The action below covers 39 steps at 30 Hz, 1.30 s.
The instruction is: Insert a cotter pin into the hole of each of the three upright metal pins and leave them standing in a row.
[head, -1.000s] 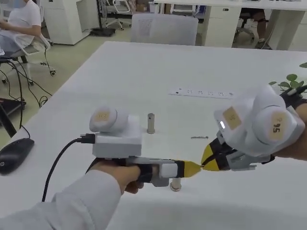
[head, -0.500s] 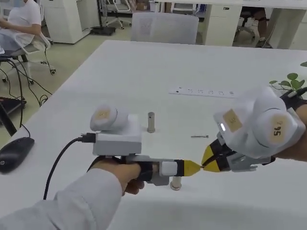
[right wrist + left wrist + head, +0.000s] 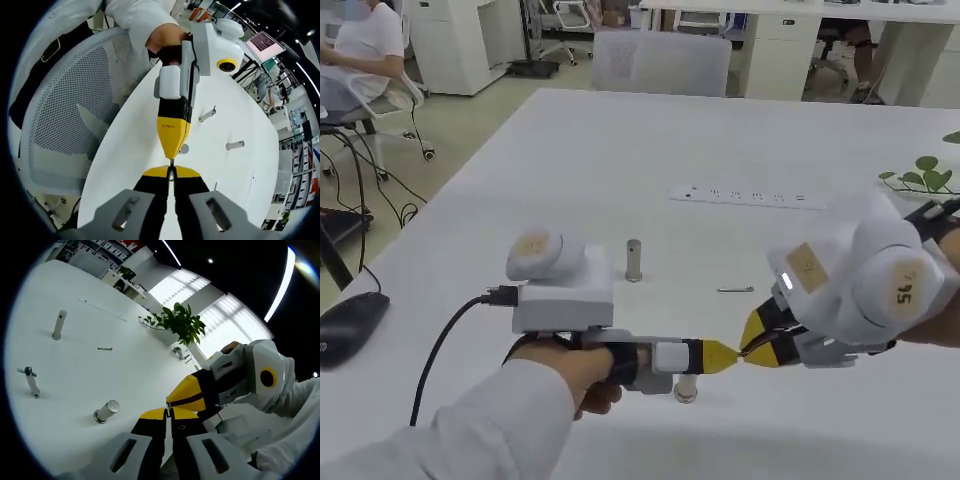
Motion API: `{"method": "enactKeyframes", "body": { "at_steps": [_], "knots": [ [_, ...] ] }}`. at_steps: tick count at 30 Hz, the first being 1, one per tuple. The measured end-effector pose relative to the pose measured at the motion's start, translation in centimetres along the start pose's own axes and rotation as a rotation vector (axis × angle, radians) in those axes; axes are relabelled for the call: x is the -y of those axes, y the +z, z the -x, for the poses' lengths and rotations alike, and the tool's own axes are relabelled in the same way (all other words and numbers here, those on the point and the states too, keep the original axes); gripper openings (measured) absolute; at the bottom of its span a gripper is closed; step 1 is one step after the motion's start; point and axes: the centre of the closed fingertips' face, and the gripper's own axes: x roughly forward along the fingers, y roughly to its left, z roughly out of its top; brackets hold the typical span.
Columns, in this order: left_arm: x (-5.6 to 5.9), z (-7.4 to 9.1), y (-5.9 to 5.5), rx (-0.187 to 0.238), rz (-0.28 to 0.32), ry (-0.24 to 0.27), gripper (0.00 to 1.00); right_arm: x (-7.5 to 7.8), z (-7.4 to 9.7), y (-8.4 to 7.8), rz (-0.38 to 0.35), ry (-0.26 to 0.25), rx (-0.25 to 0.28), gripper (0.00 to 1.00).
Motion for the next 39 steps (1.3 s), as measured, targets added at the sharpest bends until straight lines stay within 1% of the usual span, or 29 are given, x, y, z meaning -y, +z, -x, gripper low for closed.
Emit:
{"method": "enactKeyframes", "body": {
  "at_steps": [11,13,18,22,26,28,31,32,33,34,35,36,37,39],
  "knots": [
    [-0.1,0.2,0.3,0.009,0.007,0.005,0.0,0.2,-0.1,0.2,-0.005,0.002,0.002,0.05],
    [-0.3,0.3,0.6,0.016,-0.007,0.007,0.0,0.3,-0.1,0.2,-0.006,0.003,0.001,0.05],
    [-0.4,0.3,0.4,0.01,-0.022,0.009,0.0,0.3,-0.2,0.1,-0.016,0.008,0.003,0.06],
    [-0.4,0.5,0.3,0.009,-0.044,0.014,0.0,0.1,-0.2,0.1,-0.029,0.023,0.007,0.08],
    [-0.2,0.7,0.0,-0.006,-0.096,0.018,0.0,0.0,-0.1,-0.2,-0.07,0.052,0.016,0.1],
    [0.0,0.7,0.0,-0.007,-0.115,0.015,0.0,0.1,-0.1,-0.4,-0.088,0.062,0.019,0.11],
    [0.2,0.9,0.0,-0.009,-0.151,0.013,0.0,0.1,0.1,-0.4,-0.125,0.085,0.037,0.11],
    [0.3,0.9,0.0,-0.012,-0.179,0.009,0.0,0.1,0.1,-0.4,-0.133,0.089,0.041,0.11],
    [0.3,1.0,0.0,-0.014,-0.188,0.011,0.0,0.1,0.2,-0.3,-0.139,0.094,0.045,0.11],
    [0.4,1.0,-0.1,-0.017,-0.215,0.01,0.0,0.1,0.2,-0.3,-0.155,0.103,0.054,0.11],
    [0.5,1.1,-0.1,-0.02,-0.226,0.012,0.0,0.2,0.2,-0.3,-0.162,0.106,0.057,0.11],
    [0.5,1.1,-0.2,-0.026,-0.256,0.014,0.0,0.1,0.3,-0.3,-0.17,0.118,0.062,0.11],
    [0.5,1.2,-0.2,-0.029,-0.269,0.014,0.0,-0.1,0.3,-0.3,-0.182,0.131,0.066,0.11],
    [0.8,1.3,-0.2,-0.03,-0.298,0.007,0.0,-0.1,0.3,-0.3,-0.186,0.132,0.068,0.1]
  ]
}}
